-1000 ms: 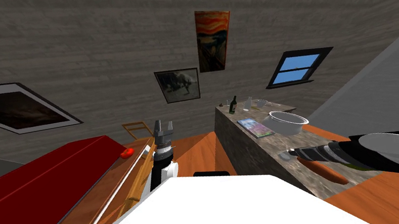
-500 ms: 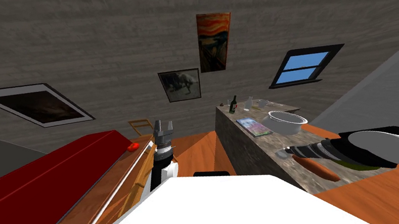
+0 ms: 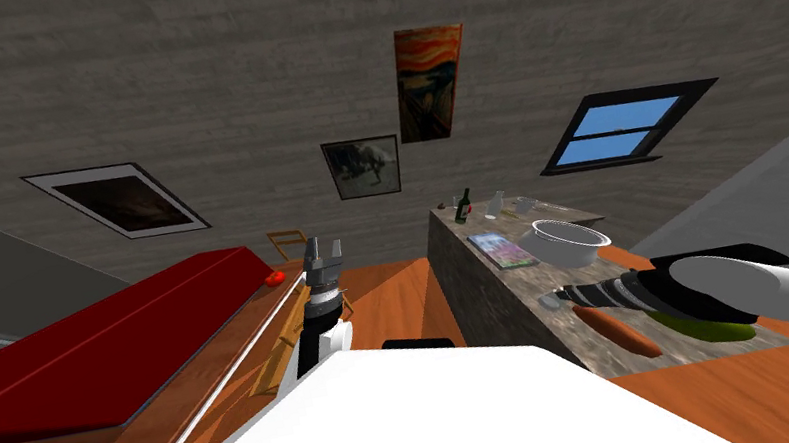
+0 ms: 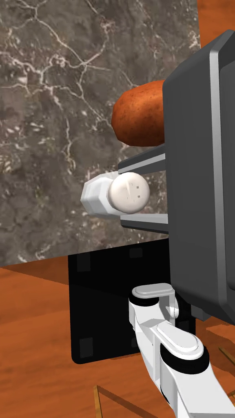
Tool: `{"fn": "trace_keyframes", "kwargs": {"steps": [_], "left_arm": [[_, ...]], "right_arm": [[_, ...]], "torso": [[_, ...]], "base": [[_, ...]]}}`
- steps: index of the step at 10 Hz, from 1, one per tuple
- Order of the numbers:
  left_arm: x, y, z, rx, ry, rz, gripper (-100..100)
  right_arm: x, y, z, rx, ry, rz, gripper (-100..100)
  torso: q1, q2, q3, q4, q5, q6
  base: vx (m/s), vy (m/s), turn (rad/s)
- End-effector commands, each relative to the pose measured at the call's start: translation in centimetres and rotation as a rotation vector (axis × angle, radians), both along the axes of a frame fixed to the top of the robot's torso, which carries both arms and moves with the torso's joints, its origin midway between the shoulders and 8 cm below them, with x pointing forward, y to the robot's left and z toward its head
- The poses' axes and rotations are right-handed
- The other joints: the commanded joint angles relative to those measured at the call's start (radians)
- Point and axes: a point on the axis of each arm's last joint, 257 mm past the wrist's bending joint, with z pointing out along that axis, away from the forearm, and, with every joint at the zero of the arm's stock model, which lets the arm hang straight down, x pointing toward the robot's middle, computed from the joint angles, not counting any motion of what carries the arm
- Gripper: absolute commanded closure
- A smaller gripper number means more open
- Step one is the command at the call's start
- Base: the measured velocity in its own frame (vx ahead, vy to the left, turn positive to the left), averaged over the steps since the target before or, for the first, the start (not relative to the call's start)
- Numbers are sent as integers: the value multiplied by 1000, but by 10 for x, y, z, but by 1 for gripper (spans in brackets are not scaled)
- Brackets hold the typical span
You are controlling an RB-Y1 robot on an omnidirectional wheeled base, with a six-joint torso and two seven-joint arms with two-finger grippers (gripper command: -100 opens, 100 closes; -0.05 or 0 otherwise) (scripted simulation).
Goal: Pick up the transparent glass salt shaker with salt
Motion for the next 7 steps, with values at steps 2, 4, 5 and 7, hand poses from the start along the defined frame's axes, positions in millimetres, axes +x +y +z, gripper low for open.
{"fn": "trace_keyframes", "kwargs": {"steps": [2,4,5,7], "left_arm": [[0,0,0,0,0,0,0],[0,0,0,0,0,0,0],[0,0,0,0,0,0,0],[0,0,0,0,0,0,0]], "right_arm": [[6,9,2,5,-2,-28,100],[9,15,3,9,-2,-47,100],[9,15,3,12,-2,-53,100],[9,15,3,11,-2,-50,0]], "torso": [[1,0,0,0,0,1],[2,0,0,0,0,1],[2,0,0,0,0,0],[3,-3,-2,-1,1,1]], "base": [[-82,-53,70],[-76,-40,82],[-59,-43,71],[-10,-8,5]]}}
